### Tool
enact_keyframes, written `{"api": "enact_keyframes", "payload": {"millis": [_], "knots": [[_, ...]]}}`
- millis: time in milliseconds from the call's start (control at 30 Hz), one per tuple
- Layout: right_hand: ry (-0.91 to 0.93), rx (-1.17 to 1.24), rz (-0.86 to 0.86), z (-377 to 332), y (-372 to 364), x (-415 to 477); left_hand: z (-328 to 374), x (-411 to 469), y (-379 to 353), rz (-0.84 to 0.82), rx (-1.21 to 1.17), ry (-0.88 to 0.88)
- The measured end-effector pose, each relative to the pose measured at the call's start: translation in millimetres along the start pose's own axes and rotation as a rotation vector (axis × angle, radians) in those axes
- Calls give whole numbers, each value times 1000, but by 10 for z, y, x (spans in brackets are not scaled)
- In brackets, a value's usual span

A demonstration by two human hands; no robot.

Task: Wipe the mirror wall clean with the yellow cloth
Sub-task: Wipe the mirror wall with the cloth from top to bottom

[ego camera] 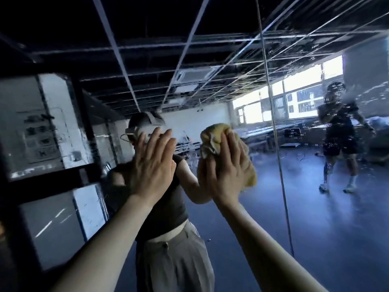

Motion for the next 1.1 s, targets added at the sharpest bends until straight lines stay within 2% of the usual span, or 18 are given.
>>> {"api": "enact_keyframes", "payload": {"millis": [67,200,367,533,600,767,867,967,1100], "knots": [[58,-20,-21,78,6,60,17,-10,-6,-20,-21,-72],[-101,-77,-46,377,0,574,83,-62,-33,-61,-15,-246],[-268,-87,-53,485,2,746,57,-77,-47,-90,-15,-246],[-369,-75,13,708,59,230,45,-72,-50,-129,-32,-240],[-433,-75,-11,809,72,31,45,-74,-41,-126,-48,-248],[-589,62,-46,750,59,65,32,-81,-55,-127,-49,-264],[-510,-88,-83,317,27,-210,39,-71,-42,-119,-64,-246],[-289,-37,-33,-111,-56,-611,54,-72,-24,-112,-77,-245],[-152,-39,-119,-21,-26,-644,15,-81,-11,-114,-121,-255]]}}
Point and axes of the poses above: each hand's wrist, its own x-axis towards the middle knuckle, its own y-axis out of the back of the hand, z = x × y, the point moved 3 cm from there along x, towards the middle knuckle, and after that the axes turned 13 degrees about -x, right-handed, at the moved point
